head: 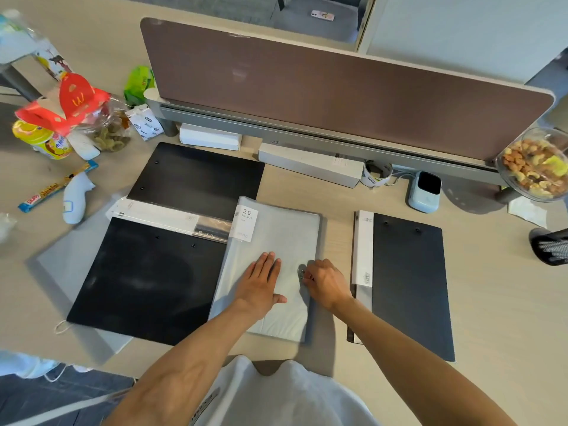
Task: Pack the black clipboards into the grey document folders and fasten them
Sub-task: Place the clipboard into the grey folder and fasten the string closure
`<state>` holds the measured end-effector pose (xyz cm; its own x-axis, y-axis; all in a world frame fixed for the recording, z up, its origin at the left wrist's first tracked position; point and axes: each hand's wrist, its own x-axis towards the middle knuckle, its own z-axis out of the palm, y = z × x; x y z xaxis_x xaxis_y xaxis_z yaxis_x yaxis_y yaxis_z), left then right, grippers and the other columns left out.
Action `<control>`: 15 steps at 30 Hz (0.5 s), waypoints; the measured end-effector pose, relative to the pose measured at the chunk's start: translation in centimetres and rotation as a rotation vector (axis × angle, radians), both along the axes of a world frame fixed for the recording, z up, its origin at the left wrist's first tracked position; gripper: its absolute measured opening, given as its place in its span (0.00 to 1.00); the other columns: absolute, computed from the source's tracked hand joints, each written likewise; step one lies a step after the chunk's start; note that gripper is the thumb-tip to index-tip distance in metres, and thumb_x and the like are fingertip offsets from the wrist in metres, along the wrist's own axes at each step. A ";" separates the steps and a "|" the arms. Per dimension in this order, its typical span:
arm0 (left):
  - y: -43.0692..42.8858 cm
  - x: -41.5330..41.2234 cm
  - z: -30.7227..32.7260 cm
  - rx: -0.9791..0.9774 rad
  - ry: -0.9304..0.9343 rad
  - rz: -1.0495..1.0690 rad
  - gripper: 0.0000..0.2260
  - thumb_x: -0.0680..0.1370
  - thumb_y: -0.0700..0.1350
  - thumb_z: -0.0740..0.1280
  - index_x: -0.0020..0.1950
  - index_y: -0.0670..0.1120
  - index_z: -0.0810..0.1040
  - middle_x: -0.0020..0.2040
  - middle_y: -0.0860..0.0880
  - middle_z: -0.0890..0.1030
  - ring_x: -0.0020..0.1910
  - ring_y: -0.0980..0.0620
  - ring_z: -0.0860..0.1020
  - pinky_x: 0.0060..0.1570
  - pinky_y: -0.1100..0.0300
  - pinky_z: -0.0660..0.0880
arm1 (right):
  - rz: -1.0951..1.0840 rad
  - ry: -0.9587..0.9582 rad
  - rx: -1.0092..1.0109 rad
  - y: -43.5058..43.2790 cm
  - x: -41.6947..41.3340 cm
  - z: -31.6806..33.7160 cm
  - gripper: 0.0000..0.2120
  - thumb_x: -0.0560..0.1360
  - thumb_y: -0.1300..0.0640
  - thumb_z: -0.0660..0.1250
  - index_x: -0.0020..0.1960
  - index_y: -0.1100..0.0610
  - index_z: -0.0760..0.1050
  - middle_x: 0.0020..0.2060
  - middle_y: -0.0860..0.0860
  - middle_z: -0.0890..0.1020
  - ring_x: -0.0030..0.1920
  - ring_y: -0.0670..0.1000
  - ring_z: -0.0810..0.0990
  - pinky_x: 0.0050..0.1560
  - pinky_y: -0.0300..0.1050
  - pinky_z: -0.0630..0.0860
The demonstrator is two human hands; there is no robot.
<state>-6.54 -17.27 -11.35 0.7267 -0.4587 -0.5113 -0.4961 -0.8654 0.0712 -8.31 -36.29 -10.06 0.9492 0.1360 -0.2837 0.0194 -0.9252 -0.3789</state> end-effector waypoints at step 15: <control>4.2 2.5 1.5 -0.380 -0.098 0.285 0.23 0.80 0.47 0.62 0.74 0.46 0.64 0.78 0.46 0.57 0.78 0.47 0.56 0.73 0.53 0.63 | -0.438 0.281 0.189 -0.1 1.4 1.6 0.08 0.72 0.55 0.66 0.50 0.54 0.79 0.51 0.55 0.80 0.50 0.55 0.80 0.52 0.48 0.78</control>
